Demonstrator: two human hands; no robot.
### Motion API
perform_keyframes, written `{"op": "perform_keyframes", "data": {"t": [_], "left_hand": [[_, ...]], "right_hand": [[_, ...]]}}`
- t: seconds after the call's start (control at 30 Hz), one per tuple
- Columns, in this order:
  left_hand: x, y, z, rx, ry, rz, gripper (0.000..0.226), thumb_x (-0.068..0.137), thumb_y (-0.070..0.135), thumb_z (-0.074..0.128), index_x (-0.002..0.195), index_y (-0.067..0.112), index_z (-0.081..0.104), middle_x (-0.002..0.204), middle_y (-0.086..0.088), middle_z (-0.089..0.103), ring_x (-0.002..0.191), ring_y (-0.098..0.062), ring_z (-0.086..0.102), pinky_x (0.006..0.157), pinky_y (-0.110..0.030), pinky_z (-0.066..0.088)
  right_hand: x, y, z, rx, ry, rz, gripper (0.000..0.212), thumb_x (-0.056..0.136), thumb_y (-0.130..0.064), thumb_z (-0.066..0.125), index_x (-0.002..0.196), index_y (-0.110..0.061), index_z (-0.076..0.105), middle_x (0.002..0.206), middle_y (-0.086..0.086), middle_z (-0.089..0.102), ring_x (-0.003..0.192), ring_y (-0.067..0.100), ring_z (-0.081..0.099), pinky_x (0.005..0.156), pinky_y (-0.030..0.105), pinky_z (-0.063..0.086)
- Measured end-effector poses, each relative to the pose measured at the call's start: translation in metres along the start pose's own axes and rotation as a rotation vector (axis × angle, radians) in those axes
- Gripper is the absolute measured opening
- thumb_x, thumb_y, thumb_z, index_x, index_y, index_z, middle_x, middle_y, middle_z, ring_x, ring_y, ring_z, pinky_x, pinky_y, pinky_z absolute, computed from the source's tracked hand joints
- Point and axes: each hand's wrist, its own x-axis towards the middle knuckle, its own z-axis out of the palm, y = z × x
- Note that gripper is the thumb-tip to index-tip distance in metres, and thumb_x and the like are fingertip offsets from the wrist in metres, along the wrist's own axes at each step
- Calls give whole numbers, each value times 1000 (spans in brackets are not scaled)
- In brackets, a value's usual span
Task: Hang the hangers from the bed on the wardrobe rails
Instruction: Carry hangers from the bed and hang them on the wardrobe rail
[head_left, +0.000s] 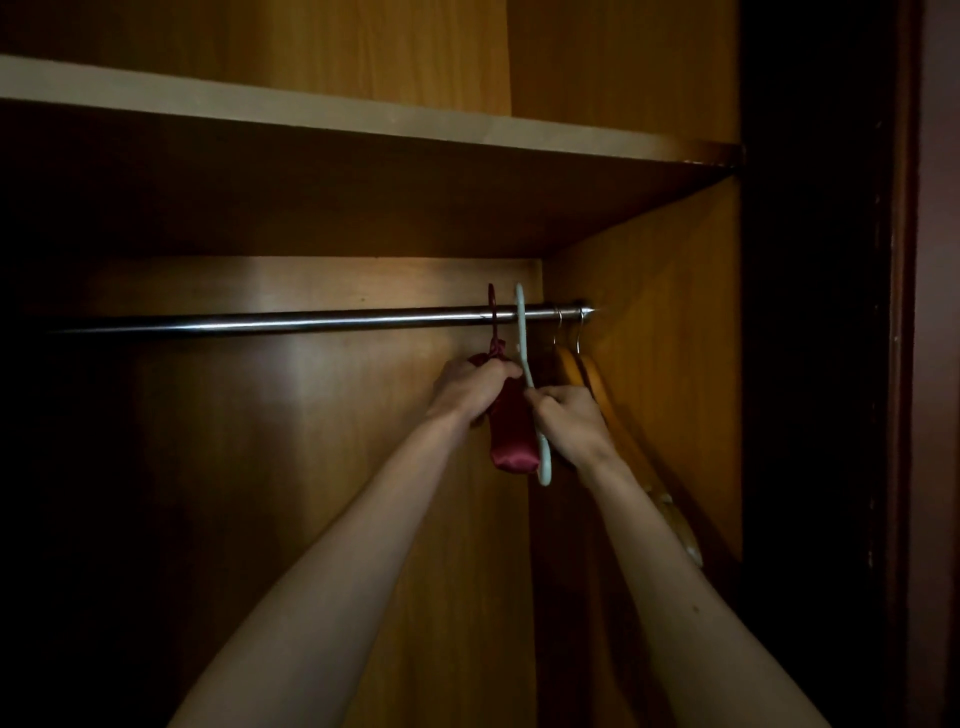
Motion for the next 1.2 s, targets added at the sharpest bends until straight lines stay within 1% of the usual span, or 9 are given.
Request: {"op": "perform_keyframes", "data": {"t": [0.1, 0.23, 0.37, 0.57, 0.7, 0.8, 0.93, 1.07, 1.2], "left_hand": [[4, 0, 9, -3, -7, -17, 15, 85, 35, 72, 79, 23, 64, 98, -5, 72, 94, -23, 69, 90, -38, 57], [6, 1, 19, -10, -87, -76, 15, 92, 29, 66, 81, 20, 64, 82, 0, 64, 72, -14, 60, 56, -26, 45], [10, 1, 30, -19, -85, -103, 11, 89, 27, 69, 93, 16, 69, 77, 2, 64, 65, -13, 59, 48, -23, 39], [12, -11, 39, -97, -61, -120, 18, 84, 33, 72, 94, 18, 73, 84, 0, 69, 71, -16, 64, 53, -23, 45], [2, -24, 38, 4, -50, 16, 26, 95, 48, 57, 82, 27, 64, 88, 2, 67, 85, -19, 63, 73, -30, 48], [-11, -45, 33, 100, 7, 143, 39, 95, 64, 46, 86, 32, 66, 91, 9, 69, 92, -15, 65, 88, -35, 52], [-38, -92, 27, 178, 95, 183, 58, 87, 79, 35, 92, 31, 66, 88, 7, 71, 89, -16, 67, 84, -37, 53], [-74, -158, 32, 218, -58, 131, 33, 92, 61, 52, 98, 32, 67, 87, 11, 69, 85, -9, 66, 79, -32, 54], [-119, -247, 46, 288, -292, -7, 15, 97, 22, 59, 104, 22, 72, 98, 12, 69, 84, 6, 59, 69, -8, 46]], "right_hand": [[0, 6, -5, -7, 13, 45, 33, 101, -29, 53, 85, -7, 72, 62, -4, 58, 57, 8, 52, 53, 22, 38], [3, 10, -15, -47, 13, 87, 33, 99, -29, 55, 90, -4, 75, 66, 0, 64, 57, 9, 57, 50, 20, 42], [2, 11, -24, -71, -14, 111, 29, 102, -25, 52, 99, -6, 73, 62, -4, 58, 51, 3, 54, 42, 12, 39], [4, 22, -20, -101, 6, 133, 21, 101, -24, 51, 99, -15, 70, 61, -6, 55, 53, 7, 49, 49, 21, 35], [-11, 33, -17, -77, 75, 78, 22, 103, -25, 51, 109, -15, 69, 69, -4, 64, 48, 3, 52, 40, 12, 35], [-30, 46, -15, -181, 182, -24, 16, 100, -25, 58, 111, -21, 68, 79, -4, 71, 52, 6, 60, 46, 19, 43], [-67, 75, -11, -350, 267, -100, 28, 88, -34, 71, 113, -22, 65, 93, -6, 68, 69, 10, 64, 54, 23, 45], [-113, 110, -2, -435, 220, -30, 34, 90, -35, 69, 122, -25, 62, 106, -8, 65, 75, 3, 62, 64, 23, 49], [-169, 171, 14, -461, 51, 106, 32, 92, -33, 68, 122, -24, 65, 110, -9, 67, 78, 8, 67, 71, 32, 59]]}}
